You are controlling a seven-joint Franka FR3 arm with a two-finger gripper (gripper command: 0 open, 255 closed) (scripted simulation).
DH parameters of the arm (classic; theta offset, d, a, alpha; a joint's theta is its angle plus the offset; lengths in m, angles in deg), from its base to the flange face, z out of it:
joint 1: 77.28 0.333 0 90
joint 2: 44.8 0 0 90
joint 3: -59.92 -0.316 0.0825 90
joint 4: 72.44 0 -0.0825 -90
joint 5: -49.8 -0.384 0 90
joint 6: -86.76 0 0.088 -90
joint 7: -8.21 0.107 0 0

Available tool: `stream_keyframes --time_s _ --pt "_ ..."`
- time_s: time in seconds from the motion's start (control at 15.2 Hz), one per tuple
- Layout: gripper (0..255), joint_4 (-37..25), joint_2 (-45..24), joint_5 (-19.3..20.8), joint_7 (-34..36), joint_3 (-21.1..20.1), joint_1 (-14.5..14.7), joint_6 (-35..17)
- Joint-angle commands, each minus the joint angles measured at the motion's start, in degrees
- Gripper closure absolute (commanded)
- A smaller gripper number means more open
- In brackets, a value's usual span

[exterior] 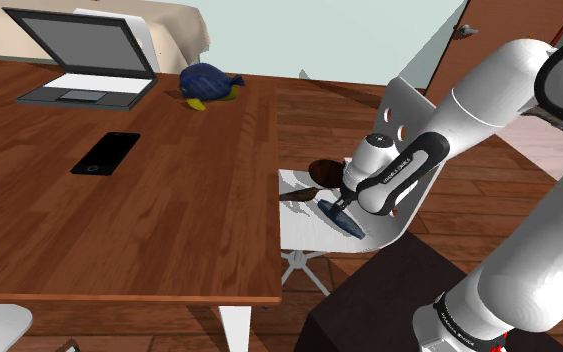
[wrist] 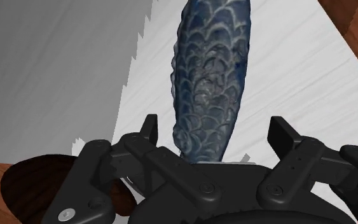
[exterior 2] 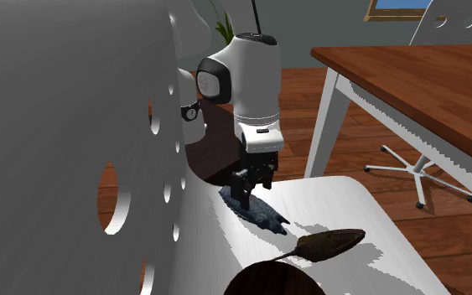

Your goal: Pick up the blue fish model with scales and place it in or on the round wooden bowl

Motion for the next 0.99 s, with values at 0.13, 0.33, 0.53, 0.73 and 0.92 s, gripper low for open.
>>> stream_keyframes --time_s 0.13,0.33,0.53,0.73,0.92 --pt "0 -1.35 -5.30 1.46 0.77 1.00 0.10 -4.28" --pt "0 -2.27 -8.28 2.01 1.34 1.71 0.61 -6.38" --pt "0 -2.27 -8.28 1.98 1.32 1.72 0.63 -6.38" --pt "0 -2.27 -8.28 1.98 1.32 1.72 0.63 -6.38" --pt "255 -2.26 -8.27 1.98 1.32 1.71 0.62 -6.36"
